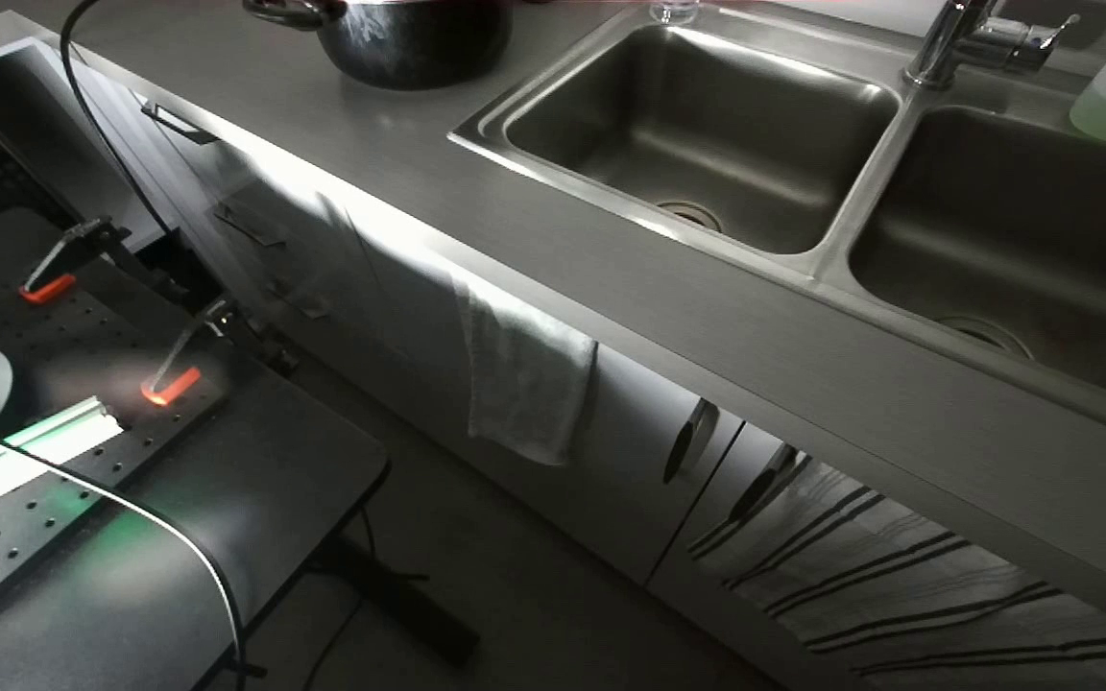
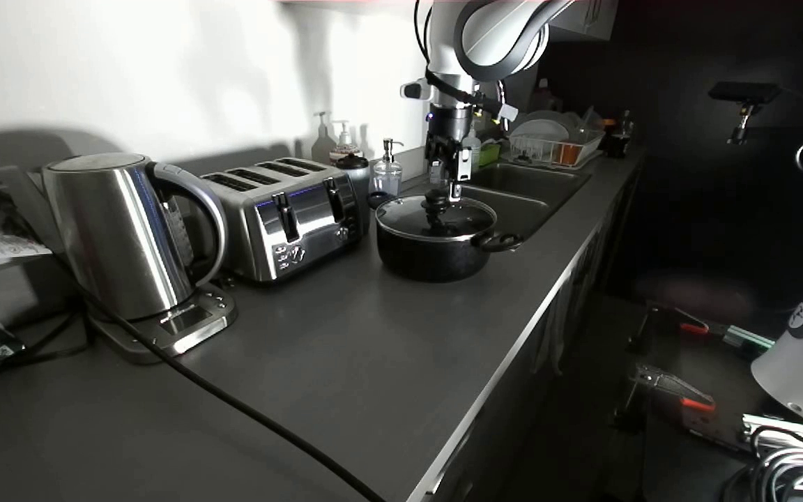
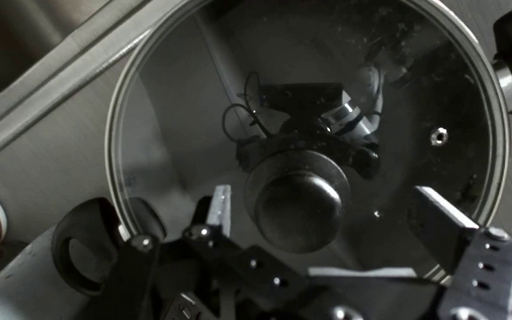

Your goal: Remove the lid from the pot

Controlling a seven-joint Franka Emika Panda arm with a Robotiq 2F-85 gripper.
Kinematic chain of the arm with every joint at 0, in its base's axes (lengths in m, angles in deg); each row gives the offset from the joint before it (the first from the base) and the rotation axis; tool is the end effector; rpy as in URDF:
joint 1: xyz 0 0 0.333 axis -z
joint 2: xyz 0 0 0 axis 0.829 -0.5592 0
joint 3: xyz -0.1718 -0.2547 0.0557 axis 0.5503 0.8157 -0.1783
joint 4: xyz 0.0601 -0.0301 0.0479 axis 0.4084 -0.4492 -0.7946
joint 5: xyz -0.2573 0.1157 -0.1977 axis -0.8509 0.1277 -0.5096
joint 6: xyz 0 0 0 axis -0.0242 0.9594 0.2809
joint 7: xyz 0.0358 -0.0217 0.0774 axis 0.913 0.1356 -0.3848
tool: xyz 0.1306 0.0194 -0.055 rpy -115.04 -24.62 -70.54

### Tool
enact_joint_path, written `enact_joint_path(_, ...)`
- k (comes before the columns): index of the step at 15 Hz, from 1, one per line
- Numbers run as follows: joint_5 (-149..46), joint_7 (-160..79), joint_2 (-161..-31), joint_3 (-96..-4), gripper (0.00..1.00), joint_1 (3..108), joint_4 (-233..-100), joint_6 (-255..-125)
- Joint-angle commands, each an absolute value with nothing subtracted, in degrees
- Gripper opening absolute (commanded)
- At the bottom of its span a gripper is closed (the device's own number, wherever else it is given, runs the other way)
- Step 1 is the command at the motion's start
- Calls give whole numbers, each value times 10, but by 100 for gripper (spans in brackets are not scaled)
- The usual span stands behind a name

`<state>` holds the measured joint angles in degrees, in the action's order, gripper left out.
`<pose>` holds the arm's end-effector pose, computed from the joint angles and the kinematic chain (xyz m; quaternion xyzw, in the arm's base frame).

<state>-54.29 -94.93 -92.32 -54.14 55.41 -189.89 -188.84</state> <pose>0.5620 0.0039 0.3421 0.8888 0.4548 0.0222 0.0523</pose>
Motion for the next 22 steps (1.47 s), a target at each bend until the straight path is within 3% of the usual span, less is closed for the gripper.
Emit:
enact_joint_path(1,-549,-961,-948,-554,100,565,-1870,-1893)
enact_joint_path(7,-548,-960,-975,-560,100,568,-1847,-1889)
enact_joint_path(9,-548,-962,-978,-562,74,569,-1844,-1889)
enact_joint_path(14,-549,-961,-978,-566,36,570,-1839,-1891)
enact_joint_path(17,-549,-961,-977,-566,25,571,-1836,-1892)
enact_joint_path(22,-550,-962,-968,-568,25,571,-1843,-1897)
